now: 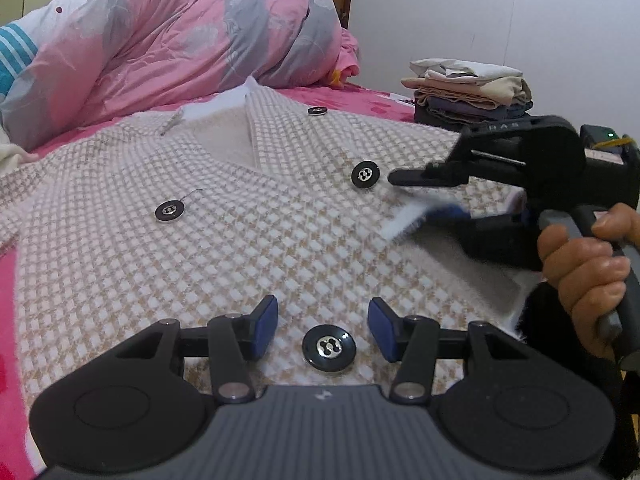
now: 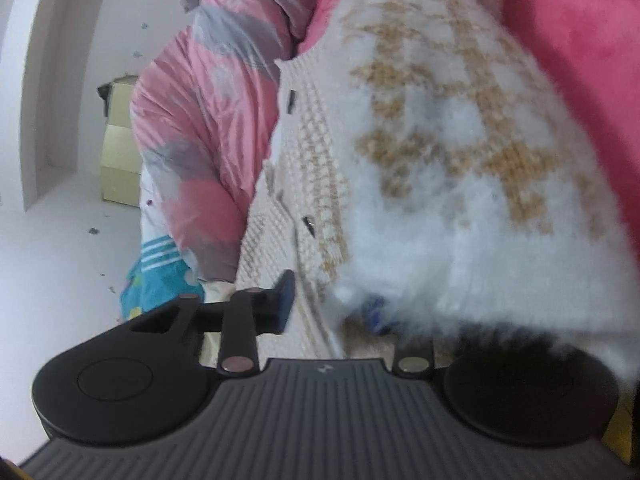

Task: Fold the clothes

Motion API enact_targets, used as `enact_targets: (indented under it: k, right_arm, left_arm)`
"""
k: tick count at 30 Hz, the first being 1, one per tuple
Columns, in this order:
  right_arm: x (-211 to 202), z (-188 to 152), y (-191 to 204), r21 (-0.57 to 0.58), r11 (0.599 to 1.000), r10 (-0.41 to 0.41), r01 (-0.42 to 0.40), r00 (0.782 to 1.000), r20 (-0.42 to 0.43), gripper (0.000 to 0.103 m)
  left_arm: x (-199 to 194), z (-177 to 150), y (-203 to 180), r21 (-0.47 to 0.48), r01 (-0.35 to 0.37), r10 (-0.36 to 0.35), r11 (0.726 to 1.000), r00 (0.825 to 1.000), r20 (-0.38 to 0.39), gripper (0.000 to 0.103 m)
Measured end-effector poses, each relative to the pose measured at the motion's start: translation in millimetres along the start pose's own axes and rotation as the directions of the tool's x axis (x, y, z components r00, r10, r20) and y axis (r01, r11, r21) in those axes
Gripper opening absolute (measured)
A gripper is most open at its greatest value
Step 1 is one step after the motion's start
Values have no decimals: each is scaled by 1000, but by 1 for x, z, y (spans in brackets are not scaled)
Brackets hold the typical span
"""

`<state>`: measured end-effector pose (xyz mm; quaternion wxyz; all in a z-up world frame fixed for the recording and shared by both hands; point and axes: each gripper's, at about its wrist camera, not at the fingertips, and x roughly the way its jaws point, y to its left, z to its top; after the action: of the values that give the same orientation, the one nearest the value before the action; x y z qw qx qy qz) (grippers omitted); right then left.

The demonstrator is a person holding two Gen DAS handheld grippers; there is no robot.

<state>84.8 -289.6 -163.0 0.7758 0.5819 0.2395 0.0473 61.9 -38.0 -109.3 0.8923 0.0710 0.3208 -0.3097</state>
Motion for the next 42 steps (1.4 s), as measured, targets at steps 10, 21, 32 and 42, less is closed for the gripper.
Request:
enact_targets:
  k: [10,21,32,42]
  right_arm:
    - [-37,36,-32,123,974,178,-189,980,93,8]
    - [-32,6,-10,-107,994,32,-36,999,-41,43]
    - [-22,-34,35,-574,794,-179,199,980,92,61]
    - [-9,8,51,-435,900,34,-17,999,31,7]
  left_arm:
    - [6,2,4,-43,10,-10,999,1000,-2,52]
    - [7,0,7,-45,23,-22,999,999,25,52]
    - [7,-7,14,-66,61,-58,996,997,57,52]
    - [7,-8,15,-57,68,-64,996,996,62,52]
